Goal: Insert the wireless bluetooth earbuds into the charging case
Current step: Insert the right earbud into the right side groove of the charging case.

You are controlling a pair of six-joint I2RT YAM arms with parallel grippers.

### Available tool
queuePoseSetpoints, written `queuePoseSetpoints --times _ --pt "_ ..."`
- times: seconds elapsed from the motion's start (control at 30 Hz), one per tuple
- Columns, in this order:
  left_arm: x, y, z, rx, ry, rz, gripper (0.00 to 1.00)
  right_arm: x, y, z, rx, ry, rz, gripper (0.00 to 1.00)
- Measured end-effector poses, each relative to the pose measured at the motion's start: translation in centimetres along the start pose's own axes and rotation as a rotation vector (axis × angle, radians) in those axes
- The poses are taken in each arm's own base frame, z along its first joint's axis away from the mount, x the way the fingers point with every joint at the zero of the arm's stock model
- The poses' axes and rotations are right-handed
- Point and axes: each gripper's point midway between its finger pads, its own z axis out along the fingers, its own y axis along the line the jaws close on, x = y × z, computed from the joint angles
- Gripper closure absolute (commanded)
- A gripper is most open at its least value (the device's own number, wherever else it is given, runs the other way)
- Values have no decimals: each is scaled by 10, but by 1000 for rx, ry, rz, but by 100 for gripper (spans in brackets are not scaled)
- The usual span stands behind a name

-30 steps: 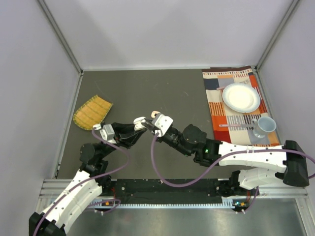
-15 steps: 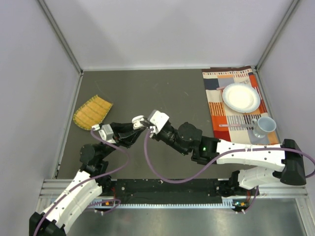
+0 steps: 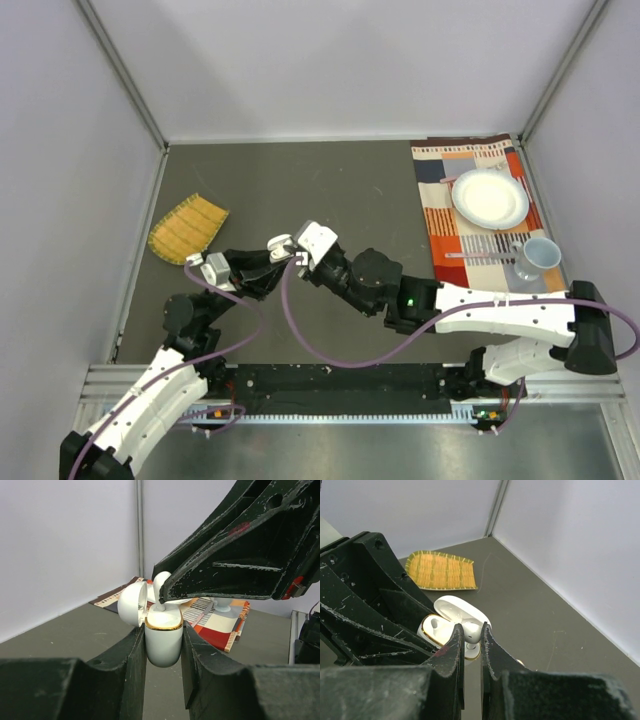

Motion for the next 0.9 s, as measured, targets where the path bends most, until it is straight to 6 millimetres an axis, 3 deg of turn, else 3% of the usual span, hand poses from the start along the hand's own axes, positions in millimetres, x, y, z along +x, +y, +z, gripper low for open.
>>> queuePoseSetpoints --times 0.33,0.5,0.57,0.7,0.9 --pt "0 4 -1 -24 -7 0 100 4 0 3 23 41 -15 100" --pt "-1 6 -1 -36 -18 0 100 6 2 4 24 58 -7 90" --pt "-1 6 -1 -37 -19 0 100 7 2 5 25 62 0 81" --pt "0 9 -2 -51 -20 -4 100 8 3 5 28 66 24 51" --pt "-3 15 -3 -89 -37 0 100 4 4 3 42 57 49 23"
